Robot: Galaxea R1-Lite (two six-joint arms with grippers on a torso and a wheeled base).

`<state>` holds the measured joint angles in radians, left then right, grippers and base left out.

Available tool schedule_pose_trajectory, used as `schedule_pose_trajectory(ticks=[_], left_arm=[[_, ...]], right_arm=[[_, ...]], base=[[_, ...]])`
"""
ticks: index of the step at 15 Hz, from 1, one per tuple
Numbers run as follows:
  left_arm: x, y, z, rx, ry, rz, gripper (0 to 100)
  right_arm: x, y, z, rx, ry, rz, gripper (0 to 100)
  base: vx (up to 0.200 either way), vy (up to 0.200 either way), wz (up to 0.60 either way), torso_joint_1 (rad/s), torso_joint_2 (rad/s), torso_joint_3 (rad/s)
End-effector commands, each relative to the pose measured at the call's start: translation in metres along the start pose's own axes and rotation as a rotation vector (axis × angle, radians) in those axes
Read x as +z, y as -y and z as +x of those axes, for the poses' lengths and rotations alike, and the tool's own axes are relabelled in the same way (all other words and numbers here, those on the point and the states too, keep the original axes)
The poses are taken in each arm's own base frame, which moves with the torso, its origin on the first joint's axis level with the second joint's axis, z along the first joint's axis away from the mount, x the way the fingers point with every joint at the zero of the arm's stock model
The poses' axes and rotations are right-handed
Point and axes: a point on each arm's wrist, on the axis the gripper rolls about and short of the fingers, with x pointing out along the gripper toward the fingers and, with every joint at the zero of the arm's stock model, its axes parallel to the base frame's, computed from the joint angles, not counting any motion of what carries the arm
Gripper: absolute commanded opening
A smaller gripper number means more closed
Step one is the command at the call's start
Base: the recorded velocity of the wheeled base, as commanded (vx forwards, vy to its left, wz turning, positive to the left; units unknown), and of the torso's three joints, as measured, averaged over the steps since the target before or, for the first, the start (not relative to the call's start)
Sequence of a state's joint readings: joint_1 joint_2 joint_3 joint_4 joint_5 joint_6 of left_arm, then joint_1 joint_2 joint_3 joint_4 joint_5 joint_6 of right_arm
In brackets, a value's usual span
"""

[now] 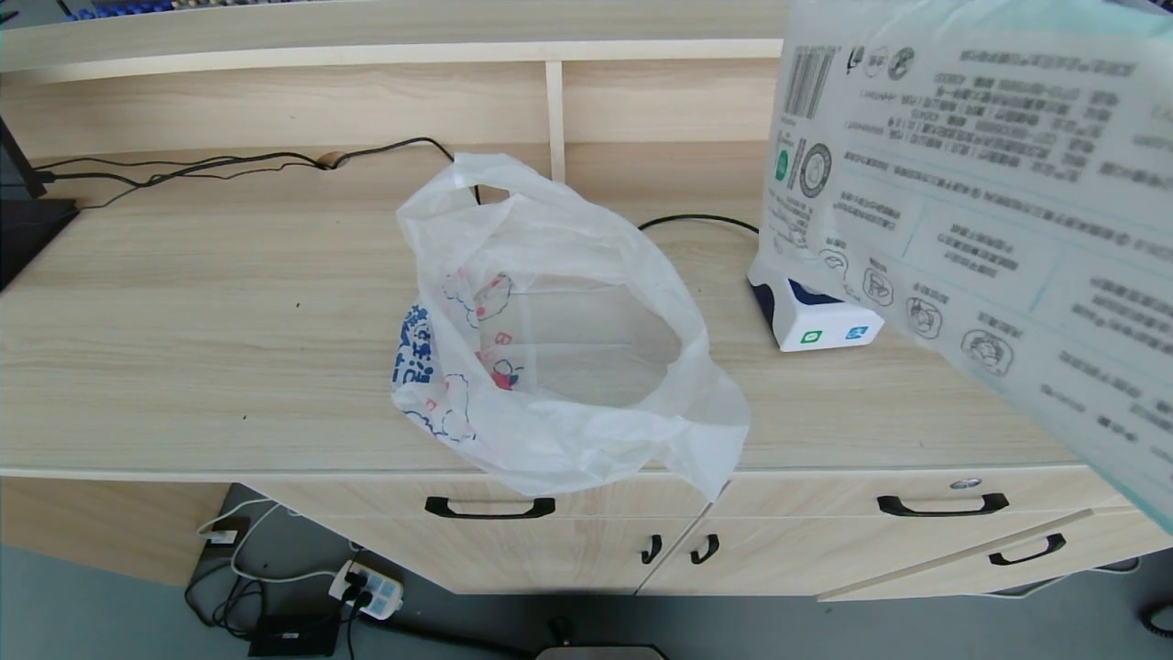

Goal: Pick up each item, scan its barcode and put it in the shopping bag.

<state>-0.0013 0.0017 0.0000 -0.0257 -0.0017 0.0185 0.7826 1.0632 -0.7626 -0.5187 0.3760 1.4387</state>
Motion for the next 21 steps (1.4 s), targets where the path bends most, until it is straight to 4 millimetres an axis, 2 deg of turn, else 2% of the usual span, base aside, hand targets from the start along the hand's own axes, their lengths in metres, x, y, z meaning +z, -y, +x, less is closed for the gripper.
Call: schedule_pose_trajectory(ticks=[1, 4, 6, 11, 19, 20, 21], left_arm=[[0.0, 0.0, 0.0, 0.0, 0.001, 0.0, 100], [0.0, 0.0, 0.0, 0.0, 0.001, -0.002, 100], [0.0, 0.0, 0.0, 0.0, 0.002, 0.0, 100], [0.0, 0.0, 0.0, 0.0, 0.001, -0.002, 100], [0.0, 0.0, 0.0, 0.0, 0.001, 0.0, 100], [0.0, 0.0, 0.0, 0.0, 0.001, 0.0, 100], [0.0, 0.0, 0.0, 0.0, 0.002, 0.0, 100]], right_arm=[[-0.015, 0.009, -0.008, 0.024, -0.071, 0.045, 0], [-0.025, 0.026, -0.02, 0.09, -0.097, 0.146, 0], [-0.026, 0.04, -0.018, 0.113, -0.093, 0.148, 0], [-0.031, 0.03, -0.022, 0.186, -0.13, 0.156, 0], [-0.034, 0.031, -0.029, 0.195, -0.133, 0.145, 0], [-0.033, 0.031, -0.029, 0.194, -0.124, 0.109, 0], [-0.032, 0.035, -0.03, 0.169, -0.12, -0.021, 0]], base=[[0.0, 0.0, 0.0, 0.0, 0.0, 0.0], [0.0, 0.0, 0.0, 0.0, 0.0, 0.0], [0.0, 0.0, 0.0, 0.0, 0.0, 0.0], [0.0, 0.0, 0.0, 0.0, 0.0, 0.0], [0.0, 0.0, 0.0, 0.0, 0.0, 0.0], [0.0, 0.0, 0.0, 0.0, 0.0, 0.0], [0.0, 0.0, 0.0, 0.0, 0.0, 0.0]])
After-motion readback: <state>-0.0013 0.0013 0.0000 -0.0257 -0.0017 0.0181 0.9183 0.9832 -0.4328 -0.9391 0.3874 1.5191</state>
